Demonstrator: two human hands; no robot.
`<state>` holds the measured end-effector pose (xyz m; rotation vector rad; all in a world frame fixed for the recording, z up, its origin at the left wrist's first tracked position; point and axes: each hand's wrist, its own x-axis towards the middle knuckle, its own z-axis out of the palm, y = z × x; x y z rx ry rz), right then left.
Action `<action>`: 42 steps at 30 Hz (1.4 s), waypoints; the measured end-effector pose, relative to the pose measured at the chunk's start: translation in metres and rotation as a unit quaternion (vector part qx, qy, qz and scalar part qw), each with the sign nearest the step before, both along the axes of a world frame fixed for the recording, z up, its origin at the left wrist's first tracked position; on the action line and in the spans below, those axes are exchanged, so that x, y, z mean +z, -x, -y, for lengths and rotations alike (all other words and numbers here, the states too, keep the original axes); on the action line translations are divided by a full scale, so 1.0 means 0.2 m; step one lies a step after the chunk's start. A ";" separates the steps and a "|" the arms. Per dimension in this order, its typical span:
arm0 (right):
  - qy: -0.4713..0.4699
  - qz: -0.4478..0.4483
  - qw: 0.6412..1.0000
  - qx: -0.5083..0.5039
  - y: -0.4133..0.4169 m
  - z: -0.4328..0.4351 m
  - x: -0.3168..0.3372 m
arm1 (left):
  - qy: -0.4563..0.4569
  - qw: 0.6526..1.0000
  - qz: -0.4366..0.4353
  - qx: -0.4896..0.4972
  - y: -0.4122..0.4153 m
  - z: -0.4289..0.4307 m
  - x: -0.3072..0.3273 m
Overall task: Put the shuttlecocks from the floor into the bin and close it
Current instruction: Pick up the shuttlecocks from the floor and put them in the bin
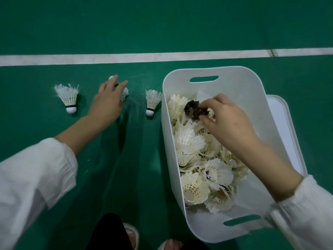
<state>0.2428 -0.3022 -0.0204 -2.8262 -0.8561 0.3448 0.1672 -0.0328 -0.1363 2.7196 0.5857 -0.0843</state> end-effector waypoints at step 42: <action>-0.095 -0.142 0.982 0.077 0.37 -0.74 -0.29 | 0.089 0.970 0.103 0.203 0.32 -0.61 0.08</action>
